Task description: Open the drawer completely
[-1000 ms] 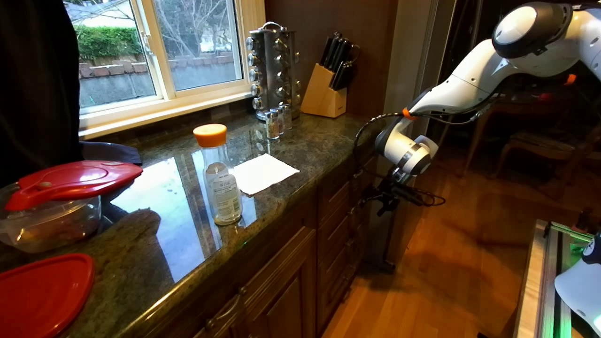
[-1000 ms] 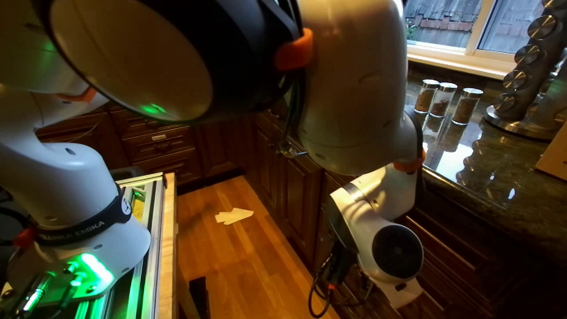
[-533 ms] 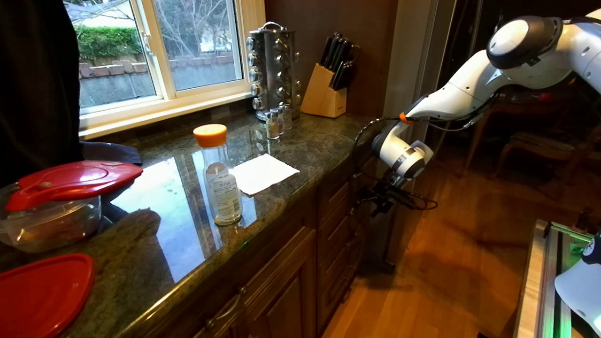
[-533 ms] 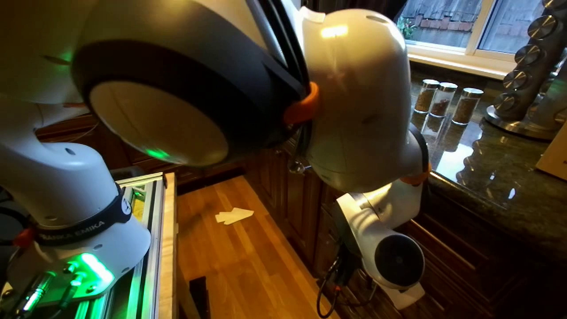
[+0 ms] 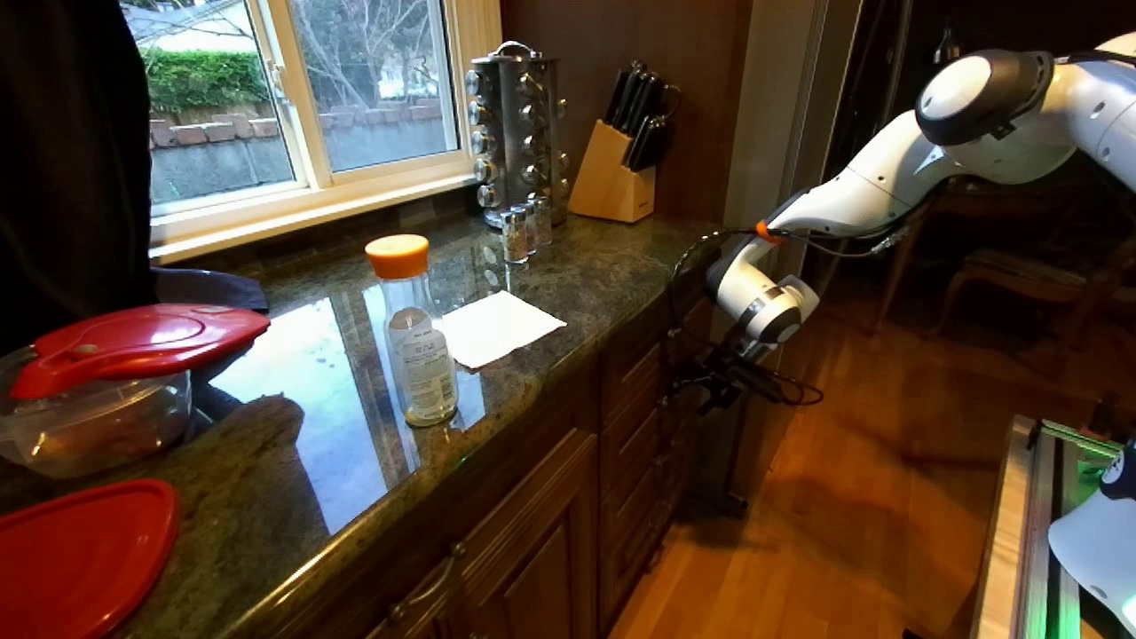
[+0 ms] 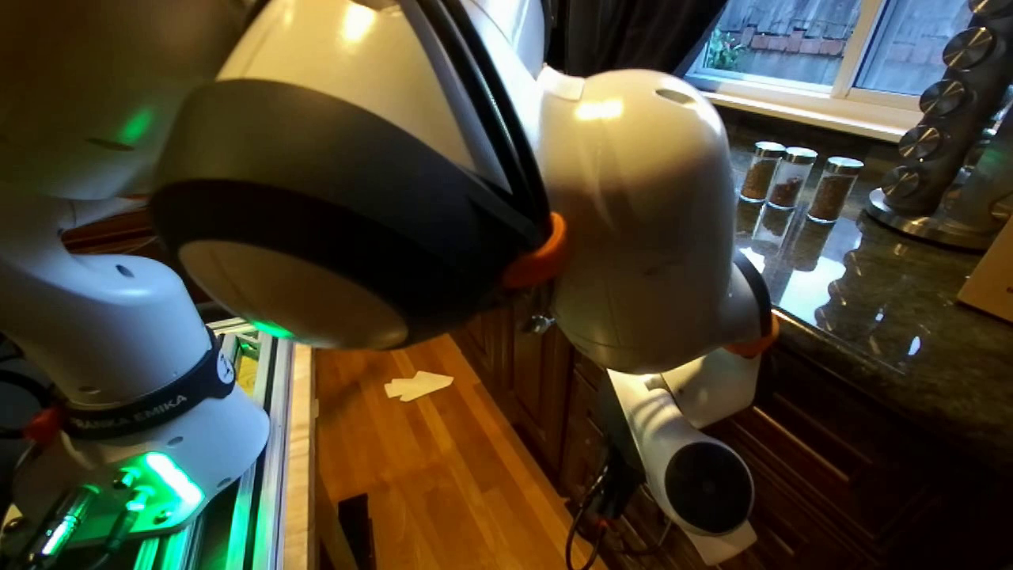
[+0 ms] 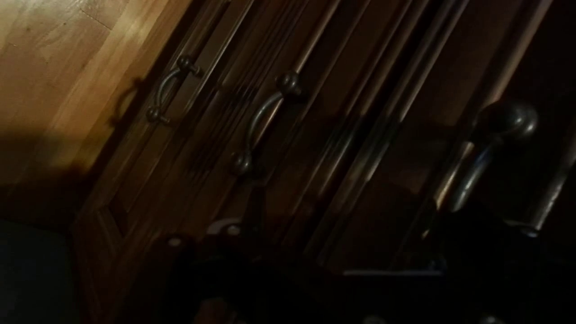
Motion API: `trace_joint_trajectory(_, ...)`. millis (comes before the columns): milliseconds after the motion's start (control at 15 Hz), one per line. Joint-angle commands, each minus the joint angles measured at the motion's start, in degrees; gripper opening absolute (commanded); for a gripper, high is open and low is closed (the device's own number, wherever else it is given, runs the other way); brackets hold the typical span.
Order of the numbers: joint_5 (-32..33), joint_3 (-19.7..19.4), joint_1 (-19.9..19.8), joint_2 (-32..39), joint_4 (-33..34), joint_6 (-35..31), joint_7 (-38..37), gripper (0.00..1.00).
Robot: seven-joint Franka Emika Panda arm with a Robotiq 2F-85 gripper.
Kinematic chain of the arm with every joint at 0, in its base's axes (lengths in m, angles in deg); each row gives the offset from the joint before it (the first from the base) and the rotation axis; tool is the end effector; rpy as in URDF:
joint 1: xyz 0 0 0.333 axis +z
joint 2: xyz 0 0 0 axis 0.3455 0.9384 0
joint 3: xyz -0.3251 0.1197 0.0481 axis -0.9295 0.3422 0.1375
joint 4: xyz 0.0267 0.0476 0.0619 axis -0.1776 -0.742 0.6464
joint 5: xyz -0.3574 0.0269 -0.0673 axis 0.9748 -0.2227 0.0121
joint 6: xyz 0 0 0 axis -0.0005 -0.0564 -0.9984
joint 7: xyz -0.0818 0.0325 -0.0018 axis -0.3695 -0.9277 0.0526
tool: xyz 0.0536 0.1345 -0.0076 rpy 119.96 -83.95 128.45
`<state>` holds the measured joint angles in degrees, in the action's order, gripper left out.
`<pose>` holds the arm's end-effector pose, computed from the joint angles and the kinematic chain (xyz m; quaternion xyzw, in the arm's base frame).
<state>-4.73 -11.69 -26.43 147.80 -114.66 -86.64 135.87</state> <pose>0.5553 -0.2164 -0.0340 -0.8851 0.3391 -0.1340 0.2894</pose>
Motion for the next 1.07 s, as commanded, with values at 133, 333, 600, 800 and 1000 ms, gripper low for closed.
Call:
trace_joint_trajectory(133,0.9,-5.6,4.1,-3.2,-3.4,2.7,-4.1,1.0)
trace_joint_trajectory(333,2.5,-10.3,7.4,-6.2,-5.1,6.1,-7.3,1.0)
trace_joint_trajectory(600,4.0,-17.2,12.1,-9.3,-7.0,12.7,-10.3,1.0)
trace_joint_trajectory(800,4.3,-21.8,15.2,-10.9,-7.9,16.5,-11.5,1.0)
trace_joint_trajectory(1000,5.4,-26.2,17.5,-12.7,-10.1,20.0,-11.4,1.0)
